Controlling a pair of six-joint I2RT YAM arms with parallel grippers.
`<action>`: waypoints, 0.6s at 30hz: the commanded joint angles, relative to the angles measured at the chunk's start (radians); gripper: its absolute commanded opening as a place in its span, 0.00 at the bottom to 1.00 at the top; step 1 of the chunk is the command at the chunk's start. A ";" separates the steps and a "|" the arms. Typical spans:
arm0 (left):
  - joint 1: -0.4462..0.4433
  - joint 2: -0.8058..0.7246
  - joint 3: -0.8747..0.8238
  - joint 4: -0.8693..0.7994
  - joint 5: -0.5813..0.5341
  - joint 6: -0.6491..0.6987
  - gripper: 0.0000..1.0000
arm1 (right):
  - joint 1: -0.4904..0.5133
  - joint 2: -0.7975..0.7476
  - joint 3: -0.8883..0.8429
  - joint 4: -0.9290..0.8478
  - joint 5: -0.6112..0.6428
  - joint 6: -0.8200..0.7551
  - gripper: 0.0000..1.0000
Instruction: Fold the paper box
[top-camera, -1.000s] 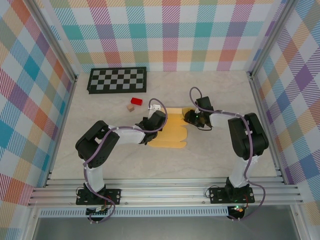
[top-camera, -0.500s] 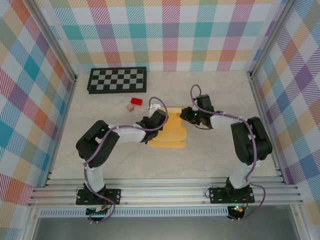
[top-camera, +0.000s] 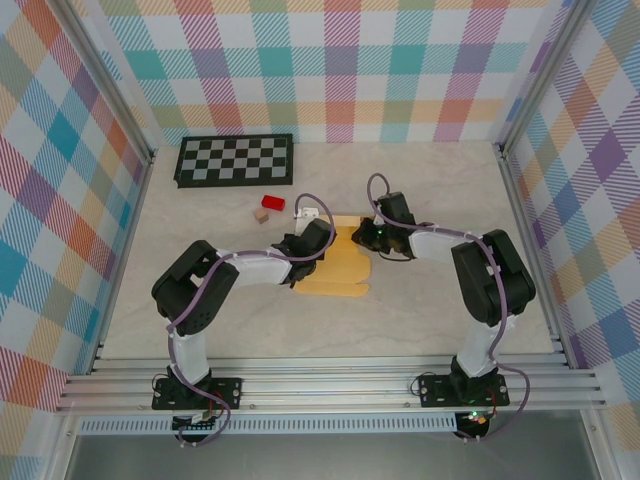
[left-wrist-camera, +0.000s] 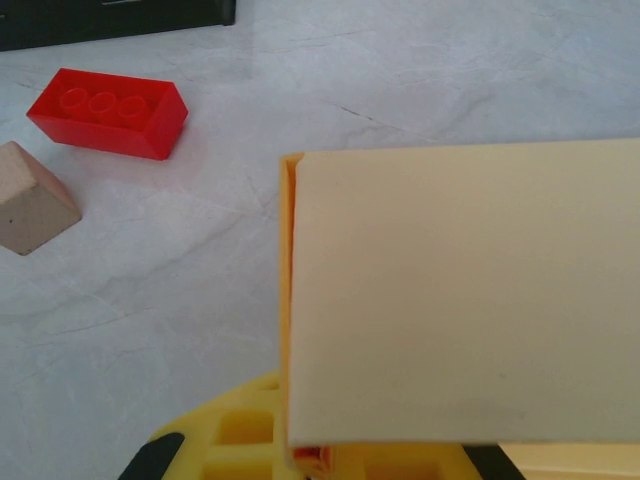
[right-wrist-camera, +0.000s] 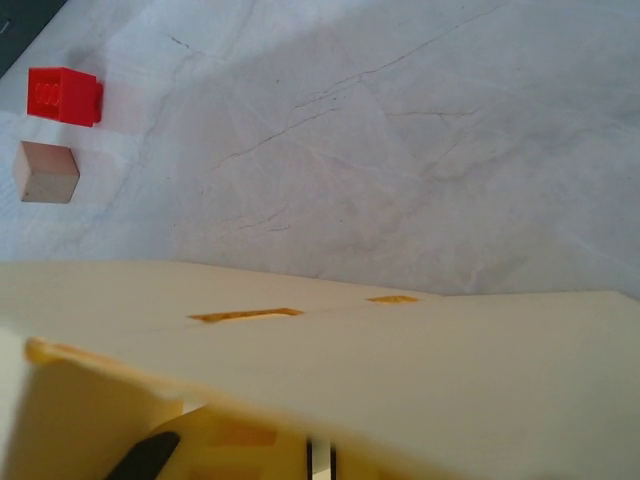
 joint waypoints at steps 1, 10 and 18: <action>-0.015 0.015 -0.005 -0.072 0.042 0.001 0.00 | 0.033 0.009 0.029 0.020 -0.043 0.038 0.13; -0.015 0.012 -0.007 -0.074 0.054 -0.011 0.00 | 0.046 0.073 0.044 -0.012 0.006 0.029 0.22; -0.015 0.013 -0.003 -0.086 0.042 -0.025 0.00 | 0.069 0.065 0.043 0.011 -0.019 0.035 0.21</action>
